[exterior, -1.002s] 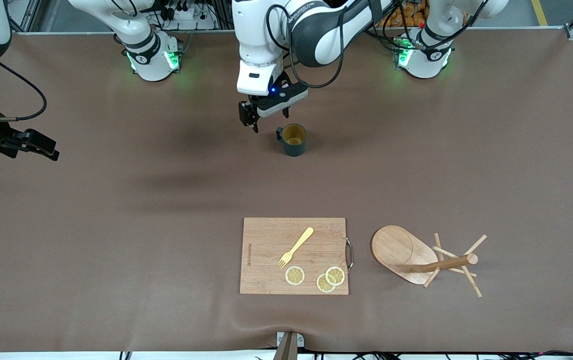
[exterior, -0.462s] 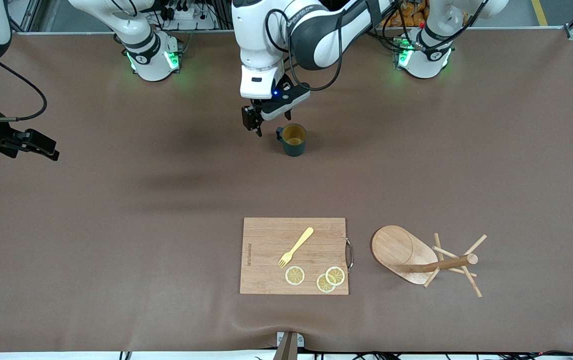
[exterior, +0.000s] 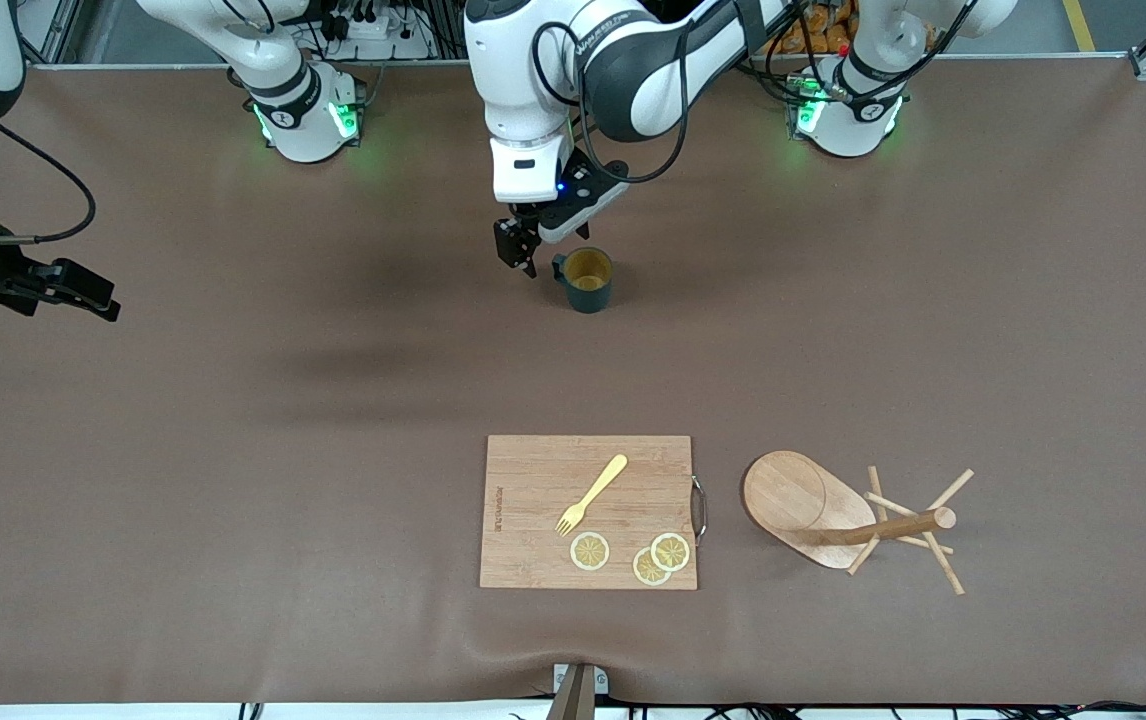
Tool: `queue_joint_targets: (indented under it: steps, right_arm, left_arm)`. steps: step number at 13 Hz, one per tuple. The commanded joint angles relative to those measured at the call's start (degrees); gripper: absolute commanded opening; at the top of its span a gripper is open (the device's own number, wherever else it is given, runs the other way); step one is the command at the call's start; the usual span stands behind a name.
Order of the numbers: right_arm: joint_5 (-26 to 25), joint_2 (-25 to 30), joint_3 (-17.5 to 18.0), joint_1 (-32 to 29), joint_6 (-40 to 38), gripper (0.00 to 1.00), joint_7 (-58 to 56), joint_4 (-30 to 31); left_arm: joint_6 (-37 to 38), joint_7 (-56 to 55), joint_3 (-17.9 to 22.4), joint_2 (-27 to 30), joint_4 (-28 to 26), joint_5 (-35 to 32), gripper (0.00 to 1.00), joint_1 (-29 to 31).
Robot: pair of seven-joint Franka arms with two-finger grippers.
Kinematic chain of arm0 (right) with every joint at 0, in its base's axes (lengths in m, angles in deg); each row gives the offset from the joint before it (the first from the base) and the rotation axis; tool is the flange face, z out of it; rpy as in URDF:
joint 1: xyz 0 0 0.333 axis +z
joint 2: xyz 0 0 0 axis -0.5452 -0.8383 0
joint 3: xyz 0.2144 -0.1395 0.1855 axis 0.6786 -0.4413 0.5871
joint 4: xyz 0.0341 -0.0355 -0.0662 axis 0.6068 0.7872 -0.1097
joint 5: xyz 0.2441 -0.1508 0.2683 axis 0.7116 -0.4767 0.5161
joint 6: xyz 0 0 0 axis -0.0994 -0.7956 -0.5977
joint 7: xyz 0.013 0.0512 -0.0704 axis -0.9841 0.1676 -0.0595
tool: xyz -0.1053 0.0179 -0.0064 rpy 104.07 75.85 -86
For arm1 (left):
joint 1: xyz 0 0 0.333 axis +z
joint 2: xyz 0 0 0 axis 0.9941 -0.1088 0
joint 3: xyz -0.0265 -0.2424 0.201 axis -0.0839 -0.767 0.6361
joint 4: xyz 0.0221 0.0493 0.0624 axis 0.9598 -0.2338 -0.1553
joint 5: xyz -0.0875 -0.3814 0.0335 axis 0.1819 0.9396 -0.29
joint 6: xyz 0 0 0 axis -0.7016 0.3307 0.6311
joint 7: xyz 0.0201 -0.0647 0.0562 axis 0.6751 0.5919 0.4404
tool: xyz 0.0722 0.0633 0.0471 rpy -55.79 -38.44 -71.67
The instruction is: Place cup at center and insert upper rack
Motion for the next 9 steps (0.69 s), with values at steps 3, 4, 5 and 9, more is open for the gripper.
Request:
queue_joint_targets:
  steps: [3, 4, 5, 9]
  right_arm:
    - [-0.75, 0.67, 0.99, -1.78, 0.39, 1.0, 0.04, 0.86]
    - [-0.75, 0.5, 0.99, -1.78, 0.66, 1.0, 0.13, 0.86]
    - [-0.66, 0.41, 0.99, -1.69, 0.66, 1.0, 0.13, 0.86]
    - [-0.66, 0.41, 1.08, -1.34, -1.0, 1.0, 0.04, 0.78]
  left_arm:
    - [3.85, -2.65, -0.12, -0.12, 0.49, -3.65, 1.0, -1.59]
    - [4.12, -2.73, -0.21, -0.29, 0.49, -3.57, 1.0, -2.12]
    - [4.29, -2.82, -0.21, -0.38, 0.4, -3.66, 1.0, -2.21]
    - [4.73, -3.53, -0.21, -0.3, 0.4, -3.75, 1.0, -2.3]
